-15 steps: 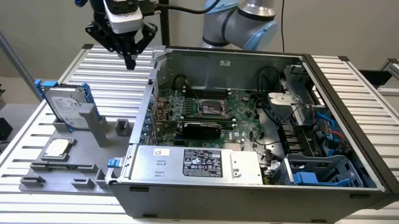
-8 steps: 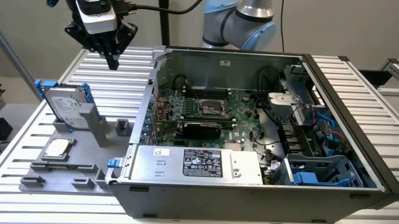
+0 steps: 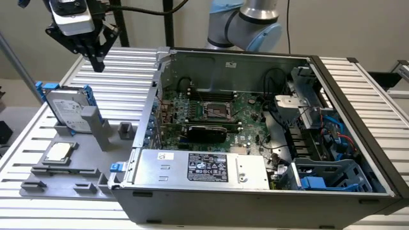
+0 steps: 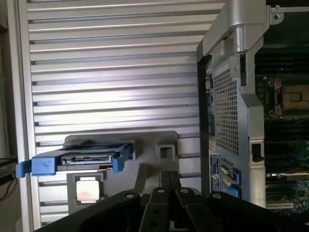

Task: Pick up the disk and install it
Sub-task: 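Reach for the disk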

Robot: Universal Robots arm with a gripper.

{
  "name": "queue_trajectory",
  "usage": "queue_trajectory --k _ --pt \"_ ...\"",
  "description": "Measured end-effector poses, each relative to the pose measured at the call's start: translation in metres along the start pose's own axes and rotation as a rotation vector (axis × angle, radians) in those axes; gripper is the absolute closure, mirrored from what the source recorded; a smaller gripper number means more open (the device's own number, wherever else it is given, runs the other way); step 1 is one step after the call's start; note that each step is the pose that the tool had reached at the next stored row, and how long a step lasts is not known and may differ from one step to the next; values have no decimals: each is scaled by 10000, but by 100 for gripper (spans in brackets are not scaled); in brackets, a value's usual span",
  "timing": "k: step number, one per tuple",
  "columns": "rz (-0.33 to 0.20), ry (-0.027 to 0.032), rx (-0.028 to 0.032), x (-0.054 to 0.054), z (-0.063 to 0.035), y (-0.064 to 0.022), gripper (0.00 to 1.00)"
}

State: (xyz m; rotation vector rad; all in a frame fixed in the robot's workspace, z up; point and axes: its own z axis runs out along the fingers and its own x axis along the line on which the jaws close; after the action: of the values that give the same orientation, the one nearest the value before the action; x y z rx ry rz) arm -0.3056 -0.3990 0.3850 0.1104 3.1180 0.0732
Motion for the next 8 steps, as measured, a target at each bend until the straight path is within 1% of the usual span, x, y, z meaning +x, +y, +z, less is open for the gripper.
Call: queue_trajectory --k 8 --pt "1 -1 8 362 22 -27 100"
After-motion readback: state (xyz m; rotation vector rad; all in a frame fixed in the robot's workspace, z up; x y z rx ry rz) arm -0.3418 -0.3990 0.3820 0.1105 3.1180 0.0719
